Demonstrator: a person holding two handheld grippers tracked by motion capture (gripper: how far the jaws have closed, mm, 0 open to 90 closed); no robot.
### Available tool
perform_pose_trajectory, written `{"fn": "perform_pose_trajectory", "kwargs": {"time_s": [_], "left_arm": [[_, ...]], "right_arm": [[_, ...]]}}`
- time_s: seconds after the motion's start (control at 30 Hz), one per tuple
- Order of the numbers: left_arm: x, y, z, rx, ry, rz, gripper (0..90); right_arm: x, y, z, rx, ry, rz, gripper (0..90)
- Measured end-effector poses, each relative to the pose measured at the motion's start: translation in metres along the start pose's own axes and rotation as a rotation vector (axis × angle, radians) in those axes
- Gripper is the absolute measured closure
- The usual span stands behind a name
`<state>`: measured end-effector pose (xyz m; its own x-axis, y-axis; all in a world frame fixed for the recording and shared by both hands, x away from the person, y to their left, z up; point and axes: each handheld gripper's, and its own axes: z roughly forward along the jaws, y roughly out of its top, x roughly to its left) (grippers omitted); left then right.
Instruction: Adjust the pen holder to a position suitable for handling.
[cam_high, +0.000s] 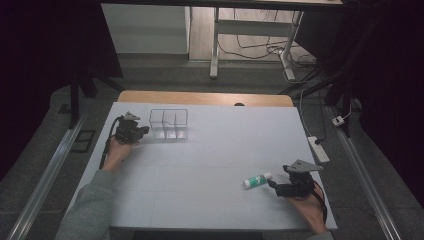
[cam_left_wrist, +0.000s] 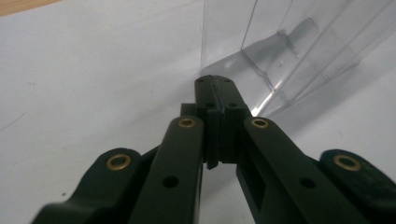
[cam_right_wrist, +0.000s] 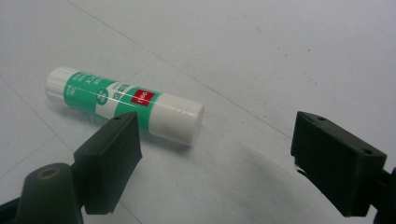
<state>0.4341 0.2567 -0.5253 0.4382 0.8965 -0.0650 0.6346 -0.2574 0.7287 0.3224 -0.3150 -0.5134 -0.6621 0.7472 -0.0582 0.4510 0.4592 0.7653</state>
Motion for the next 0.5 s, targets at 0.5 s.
{"fn": "perform_pose_trajectory", "kwargs": {"time_s": [0.5], "left_arm": [[0.007,0.009,0.013,-0.011,-0.021,-0.017,88.8]], "right_arm": [[0.001,0.0,0.0,0.006,-0.002,-0.002,15.2]]}}
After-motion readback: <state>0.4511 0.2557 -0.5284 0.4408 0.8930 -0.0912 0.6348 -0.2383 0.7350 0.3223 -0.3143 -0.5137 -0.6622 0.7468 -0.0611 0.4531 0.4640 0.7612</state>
